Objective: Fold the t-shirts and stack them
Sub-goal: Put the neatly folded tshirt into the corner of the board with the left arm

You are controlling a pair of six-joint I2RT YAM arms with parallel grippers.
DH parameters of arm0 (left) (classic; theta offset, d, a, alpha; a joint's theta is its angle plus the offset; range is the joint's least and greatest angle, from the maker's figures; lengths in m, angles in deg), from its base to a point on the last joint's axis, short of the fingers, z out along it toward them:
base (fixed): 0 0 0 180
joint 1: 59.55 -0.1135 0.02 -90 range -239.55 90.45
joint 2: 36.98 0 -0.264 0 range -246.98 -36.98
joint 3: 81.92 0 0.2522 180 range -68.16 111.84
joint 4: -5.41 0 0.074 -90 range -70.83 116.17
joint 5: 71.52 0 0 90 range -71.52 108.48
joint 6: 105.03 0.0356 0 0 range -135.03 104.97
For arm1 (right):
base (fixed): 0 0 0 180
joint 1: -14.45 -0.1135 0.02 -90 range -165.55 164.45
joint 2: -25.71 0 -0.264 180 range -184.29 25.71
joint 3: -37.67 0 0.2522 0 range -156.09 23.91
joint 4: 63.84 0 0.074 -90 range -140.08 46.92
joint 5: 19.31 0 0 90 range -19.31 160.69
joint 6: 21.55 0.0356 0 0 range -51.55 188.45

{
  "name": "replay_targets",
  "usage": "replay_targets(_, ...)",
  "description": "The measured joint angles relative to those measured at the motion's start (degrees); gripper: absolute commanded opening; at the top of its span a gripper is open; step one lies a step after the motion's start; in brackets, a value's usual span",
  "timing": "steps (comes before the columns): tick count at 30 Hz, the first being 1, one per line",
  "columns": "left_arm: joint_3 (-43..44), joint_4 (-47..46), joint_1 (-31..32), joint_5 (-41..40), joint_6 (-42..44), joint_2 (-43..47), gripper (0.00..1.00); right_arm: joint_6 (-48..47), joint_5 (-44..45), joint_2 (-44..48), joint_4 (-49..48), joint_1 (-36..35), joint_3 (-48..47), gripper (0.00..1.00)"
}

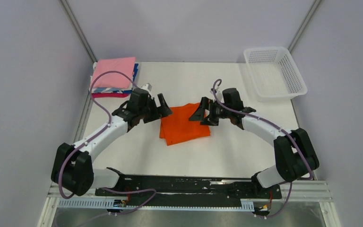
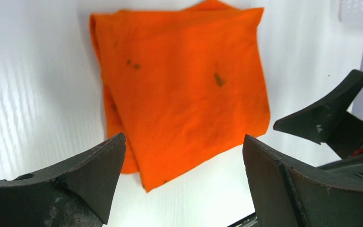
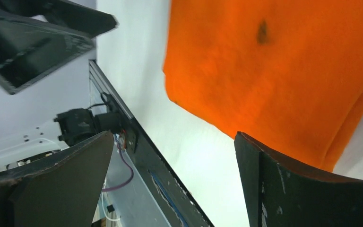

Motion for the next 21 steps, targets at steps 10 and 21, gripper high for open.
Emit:
replay_targets(10, -12.9, 1.1, -0.1, -1.9, -5.3, 4.2, 1.0, 3.7, 0.2, -10.2, -4.7, 0.0, 7.9, 1.0)
replay_targets(21, -10.1, -4.1, 1.1, -3.0, -8.9, -7.8, 0.92, 1.4, 7.0, 5.6, 3.4, -1.0, 9.6, 1.0)
